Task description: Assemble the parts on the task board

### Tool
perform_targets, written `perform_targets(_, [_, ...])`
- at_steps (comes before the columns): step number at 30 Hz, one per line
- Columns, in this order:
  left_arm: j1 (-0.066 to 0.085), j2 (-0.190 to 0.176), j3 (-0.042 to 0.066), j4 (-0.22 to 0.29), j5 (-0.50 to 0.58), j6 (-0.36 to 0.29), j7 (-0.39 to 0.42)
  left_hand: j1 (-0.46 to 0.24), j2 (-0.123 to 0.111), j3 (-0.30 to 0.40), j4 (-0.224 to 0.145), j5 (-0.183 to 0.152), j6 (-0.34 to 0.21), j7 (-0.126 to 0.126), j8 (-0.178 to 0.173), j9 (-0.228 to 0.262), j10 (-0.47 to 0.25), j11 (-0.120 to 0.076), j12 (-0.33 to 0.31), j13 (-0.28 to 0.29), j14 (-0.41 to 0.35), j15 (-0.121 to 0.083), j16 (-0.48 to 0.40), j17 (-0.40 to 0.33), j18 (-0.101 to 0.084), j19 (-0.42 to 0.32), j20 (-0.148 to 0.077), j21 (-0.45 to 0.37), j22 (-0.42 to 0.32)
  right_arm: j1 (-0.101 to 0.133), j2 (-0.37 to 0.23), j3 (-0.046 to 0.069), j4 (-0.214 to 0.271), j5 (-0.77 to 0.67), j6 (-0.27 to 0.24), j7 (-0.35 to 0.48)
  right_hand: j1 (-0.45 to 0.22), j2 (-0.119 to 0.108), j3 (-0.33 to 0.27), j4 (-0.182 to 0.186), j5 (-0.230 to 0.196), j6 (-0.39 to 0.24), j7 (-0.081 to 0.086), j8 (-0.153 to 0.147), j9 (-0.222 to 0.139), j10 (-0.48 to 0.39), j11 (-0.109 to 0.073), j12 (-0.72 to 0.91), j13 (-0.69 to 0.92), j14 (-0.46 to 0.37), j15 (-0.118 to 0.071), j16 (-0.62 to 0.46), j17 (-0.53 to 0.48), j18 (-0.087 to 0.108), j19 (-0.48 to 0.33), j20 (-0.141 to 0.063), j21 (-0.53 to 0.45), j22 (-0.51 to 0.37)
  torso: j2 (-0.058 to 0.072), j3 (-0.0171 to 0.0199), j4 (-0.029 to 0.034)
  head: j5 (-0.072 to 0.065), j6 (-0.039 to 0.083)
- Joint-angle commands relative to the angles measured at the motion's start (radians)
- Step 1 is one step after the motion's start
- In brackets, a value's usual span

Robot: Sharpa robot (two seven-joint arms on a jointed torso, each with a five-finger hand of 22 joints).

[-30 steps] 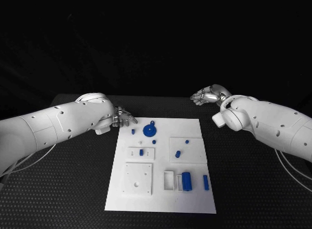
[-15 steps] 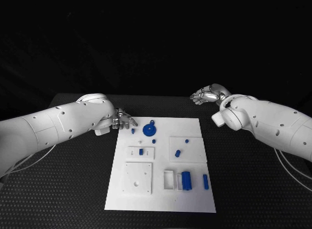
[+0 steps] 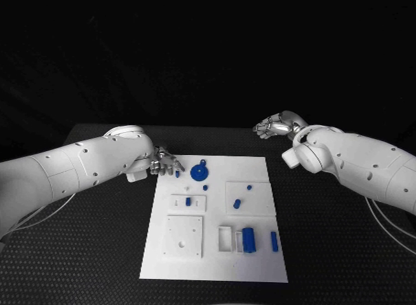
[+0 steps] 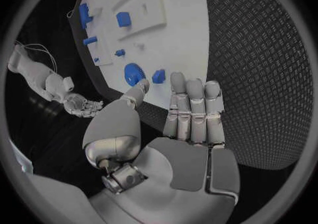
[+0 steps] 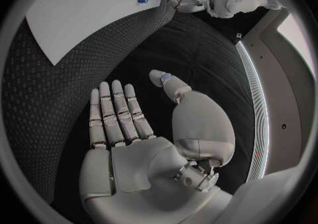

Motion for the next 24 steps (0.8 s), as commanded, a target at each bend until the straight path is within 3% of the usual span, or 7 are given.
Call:
perform_targets(1, [0.0,0.001,0.0,0.003,0.01,0.023,0.002,0.004,0.014,-0.007,-0.001,0.006,0.009,-0.001,0.007,0.001,0.003,-0.001,-0.001,0.002,-0.006,-0.001,0.005,0.002,-0.013,-0.007,-0.104,-0.004,0.002,0.0,0.002,0.0,-0.001,0.0,0.008,0.006,-0.006,0.001,-0.005,0.0,0.006,-0.005,0.008,0.001,-0.001,-0.004,0.006,-0.003,-0.002,-0.006,0.0,0.005,-0.001,-0.017,-0.006,0.001,-0.005,0.002,0.001,0.0003,0.0005,0.0,-0.001])
perform_targets(9, [0.0,0.002,0.0,0.001,0.026,0.017,0.004,0.019,0.03,-0.016,-0.014,0.015,0.006,0.0,0.006,0.001,0.001,0.001,-0.003,0.005,-0.01,0.0,0.006,0.003,-0.014,-0.009,-0.103,-0.005,0.007,0.0,0.004,0.0,-0.003,0.0,0.012,0.004,-0.006,0.001,-0.006,0.0,0.006,-0.006,0.008,0.001,-0.002,-0.005,0.006,-0.003,-0.002,-0.006,0.0,0.005,-0.001,-0.016,-0.006,0.001,-0.006,0.002,0.001,-0.0001,0.0,-0.001,-0.002])
perform_targets(13, [0.0,0.003,0.0,0.002,0.048,0.014,0.006,0.043,0.062,-0.021,-0.035,0.025,0.008,0.001,0.007,0.001,0.002,0.001,-0.005,0.008,-0.012,0.002,0.008,0.004,-0.015,-0.01,-0.102,-0.006,0.011,0.0,0.006,0.0,-0.004,0.0,0.005,0.009,-0.006,0.001,-0.006,0.0,0.007,-0.006,0.008,0.001,-0.002,-0.005,0.006,-0.003,-0.002,-0.006,0.0,0.005,-0.001,-0.016,-0.006,0.001,-0.006,0.002,0.001,0.0,-0.0004,-0.001,-0.003])
perform_targets(21, [0.0,0.002,0.0,-0.001,0.058,0.021,0.005,0.111,0.136,-0.023,-0.11,0.118,0.012,0.002,0.01,0.0,0.006,0.001,-0.007,0.015,-0.011,0.005,0.01,0.005,-0.019,-0.007,-0.098,-0.007,0.022,0.0,0.006,0.0,-0.006,0.0,-0.001,0.013,-0.005,0.002,-0.006,0.001,0.007,-0.006,0.008,0.002,-0.002,-0.004,0.006,-0.003,-0.002,-0.006,-0.001,0.006,-0.002,-0.016,-0.006,0.001,-0.006,0.003,0.001,-0.0002,0.0007,-0.004,-0.009])
perform_targets(24, [0.0,0.002,0.0,-0.003,0.058,0.024,0.005,0.118,0.142,-0.024,-0.12,0.132,0.012,0.001,0.011,0.0,0.005,0.002,-0.009,0.016,-0.011,0.006,0.01,0.005,-0.02,-0.006,-0.097,-0.008,0.024,0.0,0.007,0.0,-0.007,0.0,0.003,0.011,-0.005,0.003,-0.005,0.001,0.008,-0.006,0.008,0.002,-0.002,-0.004,0.006,-0.003,-0.001,-0.006,-0.001,0.007,-0.002,-0.016,-0.006,0.001,-0.006,0.003,0.0,-0.0002,0.001,-0.004,-0.009])
